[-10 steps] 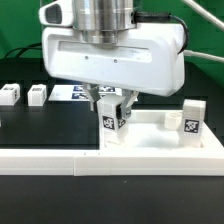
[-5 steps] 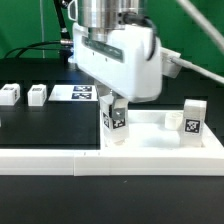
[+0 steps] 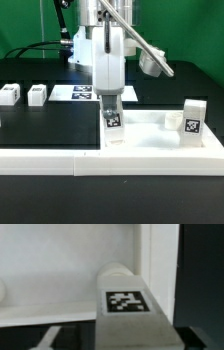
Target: Assemble square table
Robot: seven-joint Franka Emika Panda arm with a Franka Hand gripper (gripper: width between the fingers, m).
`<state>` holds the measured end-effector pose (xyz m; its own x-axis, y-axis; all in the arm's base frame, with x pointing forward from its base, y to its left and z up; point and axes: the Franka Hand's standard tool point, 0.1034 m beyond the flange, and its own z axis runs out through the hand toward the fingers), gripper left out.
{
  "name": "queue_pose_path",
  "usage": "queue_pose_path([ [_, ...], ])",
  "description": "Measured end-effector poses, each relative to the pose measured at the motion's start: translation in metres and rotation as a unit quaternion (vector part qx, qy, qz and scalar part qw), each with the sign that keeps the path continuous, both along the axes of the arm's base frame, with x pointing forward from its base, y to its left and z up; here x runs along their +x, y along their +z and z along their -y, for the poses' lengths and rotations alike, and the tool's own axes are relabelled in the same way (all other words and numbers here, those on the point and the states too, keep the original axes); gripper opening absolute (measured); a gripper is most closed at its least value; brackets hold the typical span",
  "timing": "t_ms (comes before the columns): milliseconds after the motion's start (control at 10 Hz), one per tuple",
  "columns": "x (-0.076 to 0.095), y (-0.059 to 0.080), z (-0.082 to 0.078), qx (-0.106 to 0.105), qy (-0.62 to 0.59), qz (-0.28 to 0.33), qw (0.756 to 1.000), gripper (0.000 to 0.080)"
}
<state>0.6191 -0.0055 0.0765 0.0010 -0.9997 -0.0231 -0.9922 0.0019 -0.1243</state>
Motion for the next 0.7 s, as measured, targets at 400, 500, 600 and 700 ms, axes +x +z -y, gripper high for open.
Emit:
queue_pose_path([
  [400,0.0043,0.0048,-0.0063,-0.035,0.263,0.008,0.964,0.0644],
  [500,0.0043,0.0047,-0.006,-0.04,0.3,0.008,0.953,0.0648],
  [600,0.0042,0.0045,-0.0059,-0.044,0.33,0.009,0.943,0.0648],
  [700,0.0041,0.0043,-0.0059,-0.047,0.352,0.009,0.935,0.0649],
])
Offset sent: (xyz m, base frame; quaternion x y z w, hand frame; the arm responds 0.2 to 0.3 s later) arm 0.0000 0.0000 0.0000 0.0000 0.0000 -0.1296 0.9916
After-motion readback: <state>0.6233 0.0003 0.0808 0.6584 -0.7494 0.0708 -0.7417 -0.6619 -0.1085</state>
